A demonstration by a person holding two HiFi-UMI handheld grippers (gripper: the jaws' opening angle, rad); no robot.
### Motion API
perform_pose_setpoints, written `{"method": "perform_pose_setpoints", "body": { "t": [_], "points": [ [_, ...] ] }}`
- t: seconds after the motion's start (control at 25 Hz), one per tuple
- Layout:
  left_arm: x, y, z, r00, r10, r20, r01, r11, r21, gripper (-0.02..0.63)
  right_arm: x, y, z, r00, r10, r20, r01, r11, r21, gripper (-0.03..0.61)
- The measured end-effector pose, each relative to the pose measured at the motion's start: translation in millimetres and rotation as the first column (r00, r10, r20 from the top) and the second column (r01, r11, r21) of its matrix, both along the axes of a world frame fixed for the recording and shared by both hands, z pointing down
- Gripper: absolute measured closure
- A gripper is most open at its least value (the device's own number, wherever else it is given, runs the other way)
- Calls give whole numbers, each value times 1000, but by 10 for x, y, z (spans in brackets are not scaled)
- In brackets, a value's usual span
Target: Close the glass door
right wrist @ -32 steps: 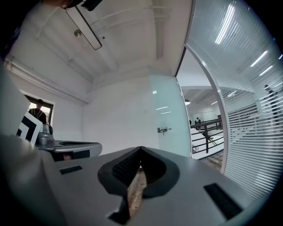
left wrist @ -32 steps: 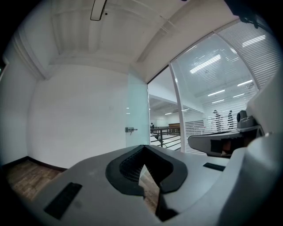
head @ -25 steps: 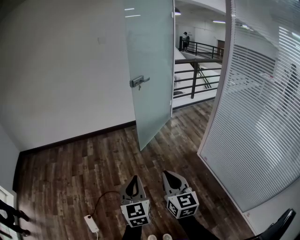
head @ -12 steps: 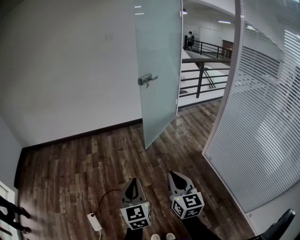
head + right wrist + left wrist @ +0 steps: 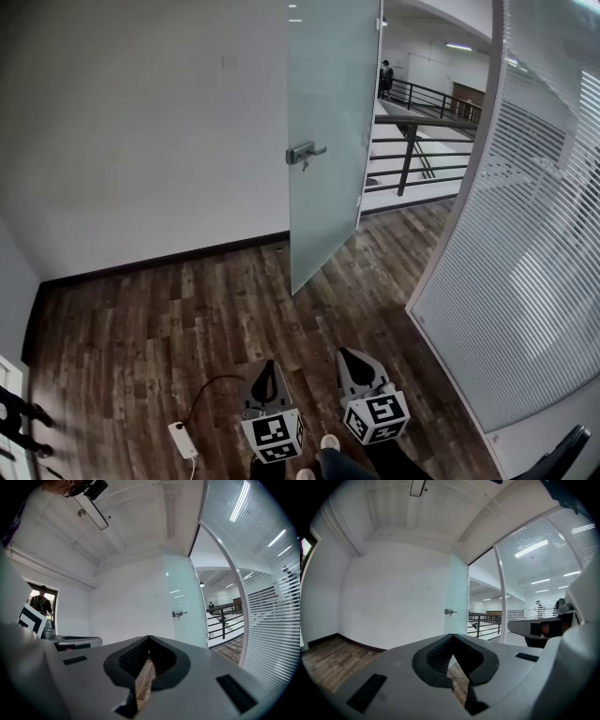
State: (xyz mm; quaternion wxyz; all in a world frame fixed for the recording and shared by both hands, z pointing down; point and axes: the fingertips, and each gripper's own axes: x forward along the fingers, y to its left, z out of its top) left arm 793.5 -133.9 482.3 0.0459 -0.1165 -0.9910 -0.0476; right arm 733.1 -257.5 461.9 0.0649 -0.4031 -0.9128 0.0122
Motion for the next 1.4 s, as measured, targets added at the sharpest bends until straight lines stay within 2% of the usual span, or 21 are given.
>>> {"method": "perform_pose_setpoints", "body": {
  "t": [0.28, 0.6, 0.76, 1.0, 1.4],
  "points": [
    [-484, 166, 73, 999, -31, -20, 30, 999, -13, 614, -570, 151, 88, 1000, -22, -15, 22, 1000, -3, 588],
    [-1128, 421, 61, 994, -102, -32, 101, 995, -22, 614, -1319, 446, 91, 996, -90, -22, 90, 996, -14, 588],
    [-1236, 533, 26, 988, -152, -26, 151, 988, -19, 614, -1472, 563, 44, 991, -136, -14, 136, 991, -18, 588],
    [-1235, 870, -15, 965, -262, -12, 262, 965, 2, 614, -1639, 783, 18, 984, -176, 2, 176, 984, -30, 588],
    [-1443, 1546, -19, 951, -308, -21, 308, 951, -7, 614, -1947, 1504, 50, 974, -227, -19, 226, 973, -39, 588]
  ]
}}
